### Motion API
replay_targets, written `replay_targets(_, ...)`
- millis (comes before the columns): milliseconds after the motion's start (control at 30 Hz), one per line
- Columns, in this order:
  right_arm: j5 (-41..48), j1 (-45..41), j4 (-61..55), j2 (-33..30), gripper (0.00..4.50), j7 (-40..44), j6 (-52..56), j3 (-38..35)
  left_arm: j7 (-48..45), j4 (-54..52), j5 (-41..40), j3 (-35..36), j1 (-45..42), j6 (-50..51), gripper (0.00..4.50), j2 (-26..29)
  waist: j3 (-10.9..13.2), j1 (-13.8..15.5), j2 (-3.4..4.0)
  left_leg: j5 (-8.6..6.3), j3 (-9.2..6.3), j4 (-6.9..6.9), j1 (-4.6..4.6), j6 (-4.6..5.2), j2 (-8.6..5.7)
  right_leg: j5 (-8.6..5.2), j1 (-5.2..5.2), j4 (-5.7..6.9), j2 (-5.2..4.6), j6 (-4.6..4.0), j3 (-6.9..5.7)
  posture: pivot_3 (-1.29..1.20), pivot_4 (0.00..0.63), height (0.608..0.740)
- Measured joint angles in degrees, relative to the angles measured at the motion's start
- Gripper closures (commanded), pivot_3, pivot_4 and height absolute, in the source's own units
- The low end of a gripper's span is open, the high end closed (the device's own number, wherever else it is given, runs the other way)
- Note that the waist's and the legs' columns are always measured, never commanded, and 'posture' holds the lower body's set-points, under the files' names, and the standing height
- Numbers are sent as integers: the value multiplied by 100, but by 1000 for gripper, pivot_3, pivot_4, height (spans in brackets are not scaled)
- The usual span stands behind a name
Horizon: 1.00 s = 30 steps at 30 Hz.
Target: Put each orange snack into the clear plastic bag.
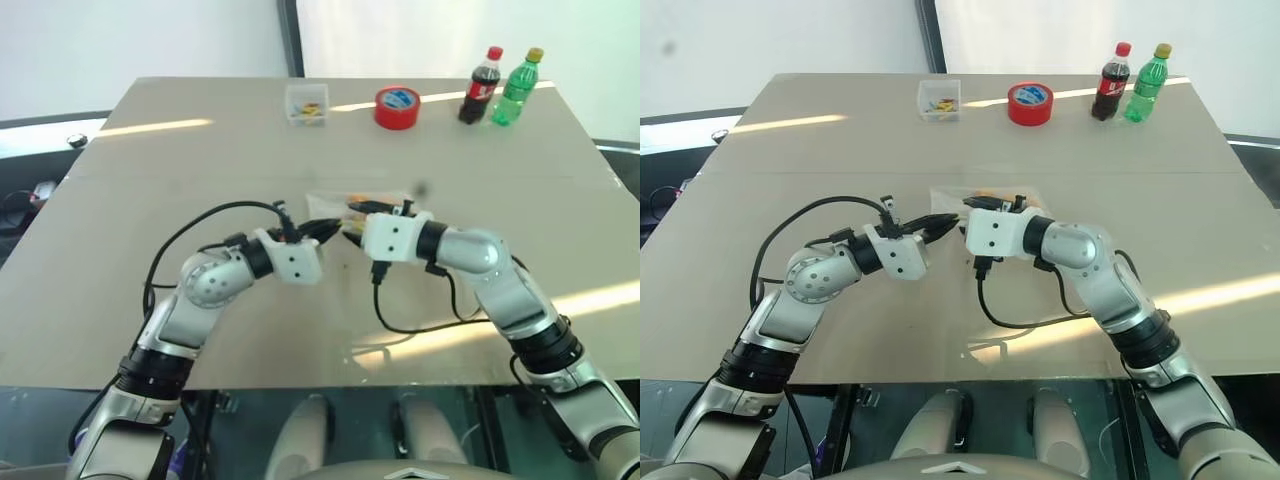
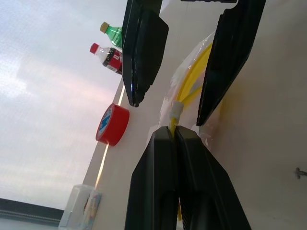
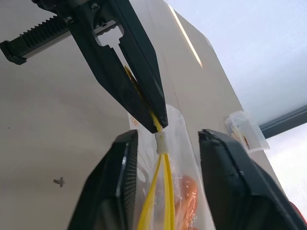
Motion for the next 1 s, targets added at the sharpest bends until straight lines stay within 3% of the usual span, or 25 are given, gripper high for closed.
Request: replay_targets(1000,-188,-35,142,29,3123,135,-80,41,6,-74,3,3,92,123,4500,-50,0,-5,0,0,0,0,0,0,0,0,0,0,0,0,0,0,150,740)
